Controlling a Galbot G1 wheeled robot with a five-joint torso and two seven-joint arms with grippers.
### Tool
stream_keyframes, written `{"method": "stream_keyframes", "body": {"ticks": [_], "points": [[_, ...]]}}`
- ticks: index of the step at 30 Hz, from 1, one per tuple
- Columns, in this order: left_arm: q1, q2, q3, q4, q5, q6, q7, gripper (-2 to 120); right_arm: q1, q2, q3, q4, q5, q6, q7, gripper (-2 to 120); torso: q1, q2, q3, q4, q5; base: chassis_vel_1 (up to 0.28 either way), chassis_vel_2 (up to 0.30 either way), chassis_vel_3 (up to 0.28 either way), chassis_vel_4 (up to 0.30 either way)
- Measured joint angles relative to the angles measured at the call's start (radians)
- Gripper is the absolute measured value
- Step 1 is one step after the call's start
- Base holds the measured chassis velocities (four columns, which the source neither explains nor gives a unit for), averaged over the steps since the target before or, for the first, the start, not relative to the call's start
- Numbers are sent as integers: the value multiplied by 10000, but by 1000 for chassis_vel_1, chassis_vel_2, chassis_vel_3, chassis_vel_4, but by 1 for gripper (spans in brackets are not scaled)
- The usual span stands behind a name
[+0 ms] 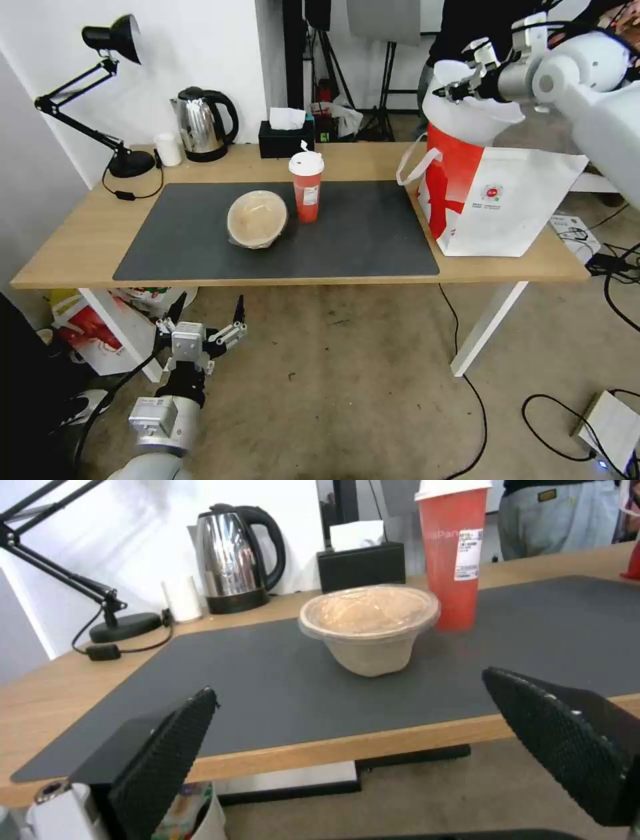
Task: Pick up the trash from the table and place it into the takeout bag.
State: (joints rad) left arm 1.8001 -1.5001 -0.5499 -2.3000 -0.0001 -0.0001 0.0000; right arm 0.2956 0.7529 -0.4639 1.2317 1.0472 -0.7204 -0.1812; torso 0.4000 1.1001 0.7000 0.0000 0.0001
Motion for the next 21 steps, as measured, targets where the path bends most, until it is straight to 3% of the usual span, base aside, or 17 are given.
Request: {"method": "stream_keyframes", "body": {"ticks": [21], "points": [[0,0,0,0,0,0,0,100,-259,-105,318,360,112,2,262,0,0,0,0,0,-1,0,0,0,0]]}}
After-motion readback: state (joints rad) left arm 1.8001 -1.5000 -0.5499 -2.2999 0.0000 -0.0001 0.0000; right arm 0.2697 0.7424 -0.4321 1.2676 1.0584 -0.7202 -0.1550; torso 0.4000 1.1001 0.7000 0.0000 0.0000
